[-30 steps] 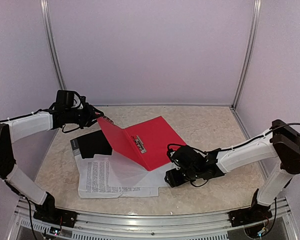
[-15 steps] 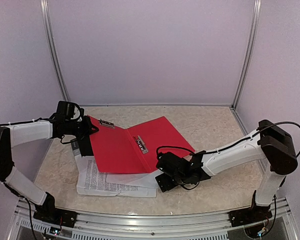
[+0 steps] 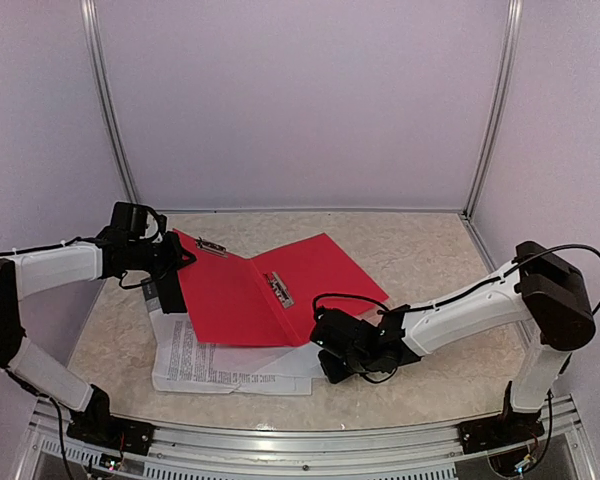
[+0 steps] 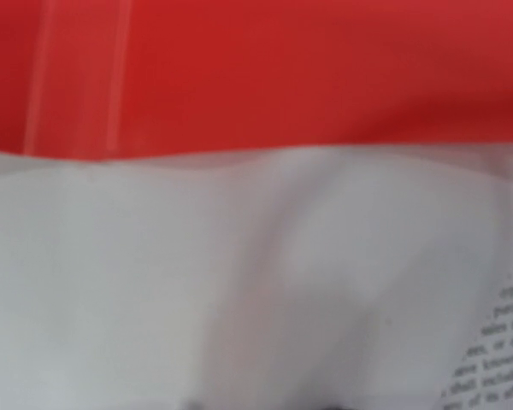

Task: Put the files into the folder
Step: Pick up the file from the center of the board.

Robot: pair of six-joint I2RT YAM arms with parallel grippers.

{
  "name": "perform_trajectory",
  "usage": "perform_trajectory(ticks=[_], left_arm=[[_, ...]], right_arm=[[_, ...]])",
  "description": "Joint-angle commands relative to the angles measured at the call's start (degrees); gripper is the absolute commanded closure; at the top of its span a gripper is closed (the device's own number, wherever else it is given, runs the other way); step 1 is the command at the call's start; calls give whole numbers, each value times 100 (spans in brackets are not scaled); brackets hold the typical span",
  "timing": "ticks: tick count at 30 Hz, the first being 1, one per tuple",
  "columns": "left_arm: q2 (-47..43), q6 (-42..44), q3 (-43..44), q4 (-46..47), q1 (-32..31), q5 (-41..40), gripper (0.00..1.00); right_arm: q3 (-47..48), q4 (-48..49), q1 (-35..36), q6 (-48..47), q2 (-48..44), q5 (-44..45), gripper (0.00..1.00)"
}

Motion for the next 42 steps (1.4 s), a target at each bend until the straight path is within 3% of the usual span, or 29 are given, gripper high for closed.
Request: perform_trajectory(ticks=[1,10,19,35,42], left_arm=[[-158,169,-63,-48,19,-180,100],[-171,214,-39,-64,17,-221,100],[-148,281,6,-101,16,-204,100],[-241,352,28,5,16,-47,100],[-244,362,52,24,2,32,100]], right_arm=[[-322,-947,48,134,64,-119,71],[-392,-1097,46,239,-100,-28,100],[-240,-1696,45,359,-559,260,100],[-74,-3520,43,914,-2364,555,100],[-60,-3798,-128,791,-2434,779,100]])
